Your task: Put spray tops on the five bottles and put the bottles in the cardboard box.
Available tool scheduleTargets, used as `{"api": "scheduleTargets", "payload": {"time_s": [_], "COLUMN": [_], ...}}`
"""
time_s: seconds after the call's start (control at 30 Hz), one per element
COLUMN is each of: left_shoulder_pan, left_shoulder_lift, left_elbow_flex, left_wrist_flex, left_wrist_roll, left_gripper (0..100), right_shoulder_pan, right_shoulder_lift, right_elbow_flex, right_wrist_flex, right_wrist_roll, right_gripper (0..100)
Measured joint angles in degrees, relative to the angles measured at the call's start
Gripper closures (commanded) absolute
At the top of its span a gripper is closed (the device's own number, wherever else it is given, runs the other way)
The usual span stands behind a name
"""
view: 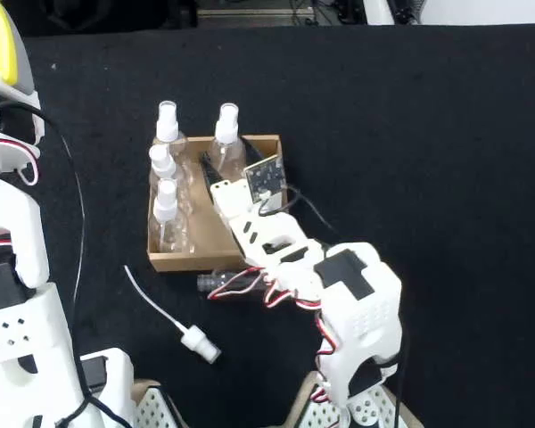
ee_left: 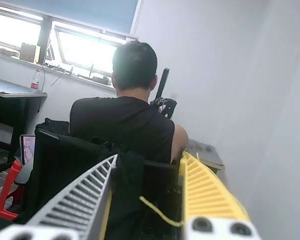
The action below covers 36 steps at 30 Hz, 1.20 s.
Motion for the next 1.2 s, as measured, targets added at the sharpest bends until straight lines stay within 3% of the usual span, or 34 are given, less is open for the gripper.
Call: {"api": "scheduleTargets", "payload": {"time_s": [0.27,0.47,1.2], "left_shoulder_pan": [0.0,0.0,0.0], "left_shoulder_lift": [0.0,0.0,0.0], "left_elbow_flex": [0.0,0.0,0.0], "left_wrist_flex": [0.0,0.0,0.0], "left_wrist_roll": [0.0,0.0,0.0], "left_gripper": [83,83,83], "right_shoulder_pan": [0.0,0.0,0.0], "right_shoulder_lift": [0.0,0.0,-5.54], "right_elbow_flex": [0.0,0.0,4.4], "right_wrist_flex": [0.0,0.0,0.0], "right_wrist_roll": [0.0,0.0,0.0], "right_gripper": [83.2,70.7,70.4]}}
